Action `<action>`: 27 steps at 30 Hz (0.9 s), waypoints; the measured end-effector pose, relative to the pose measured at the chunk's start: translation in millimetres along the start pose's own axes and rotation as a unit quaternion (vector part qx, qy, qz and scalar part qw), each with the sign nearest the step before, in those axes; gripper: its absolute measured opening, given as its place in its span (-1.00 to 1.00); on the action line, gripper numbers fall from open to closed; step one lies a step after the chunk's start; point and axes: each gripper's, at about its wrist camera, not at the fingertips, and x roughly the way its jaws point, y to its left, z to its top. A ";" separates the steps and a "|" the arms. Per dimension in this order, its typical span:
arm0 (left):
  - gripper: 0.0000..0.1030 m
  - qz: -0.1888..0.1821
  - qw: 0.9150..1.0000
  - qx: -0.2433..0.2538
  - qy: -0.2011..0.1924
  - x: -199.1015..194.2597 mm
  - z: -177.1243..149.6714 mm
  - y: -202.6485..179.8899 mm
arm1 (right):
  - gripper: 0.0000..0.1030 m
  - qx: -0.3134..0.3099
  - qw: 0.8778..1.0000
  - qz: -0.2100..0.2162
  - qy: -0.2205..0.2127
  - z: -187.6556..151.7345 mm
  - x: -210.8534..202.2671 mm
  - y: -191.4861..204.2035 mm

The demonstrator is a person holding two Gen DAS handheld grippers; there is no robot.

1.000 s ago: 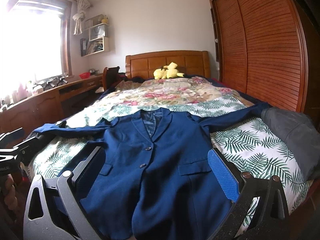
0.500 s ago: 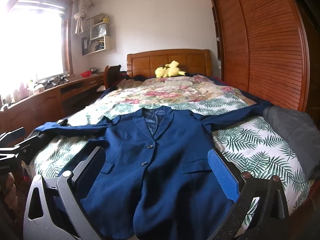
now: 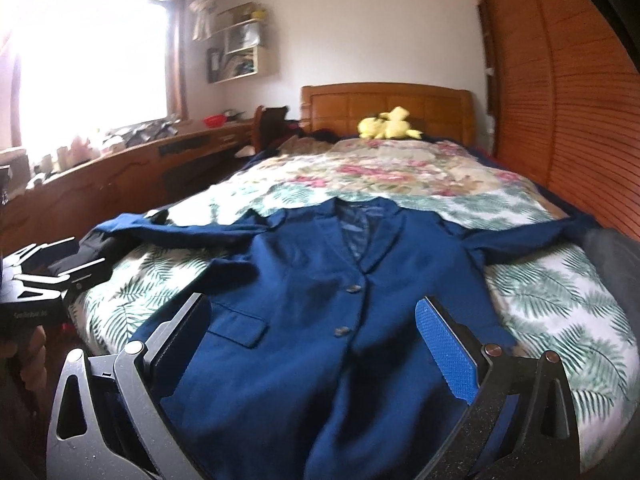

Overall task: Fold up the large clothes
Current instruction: 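Grasp the jacket sleeve with the left tool and lift it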

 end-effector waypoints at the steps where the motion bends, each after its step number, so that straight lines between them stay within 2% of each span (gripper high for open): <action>1: 1.00 0.003 1.000 -0.004 0.001 4.2 1.0 5.7 | 1.00 -0.005 1.000 0.004 0.001 1.6 5.9 3.4; 7: 1.00 0.021 0.999 -0.021 0.013 27.0 5.0 31.5 | 1.00 -0.025 0.999 0.034 0.007 9.1 41.6 21.9; 17: 1.00 0.034 0.996 -0.062 0.056 76.4 4.7 84.8 | 1.00 -0.045 0.995 0.081 0.025 19.0 115.8 44.0; 22: 1.00 0.049 0.992 -0.082 0.084 107.7 7.6 112.7 | 1.00 -0.056 0.994 0.086 0.049 11.7 159.3 48.8; 27: 1.00 0.052 0.988 -0.106 0.102 141.2 19.1 137.8 | 1.00 -0.052 0.992 0.094 0.072 -5.2 181.1 44.0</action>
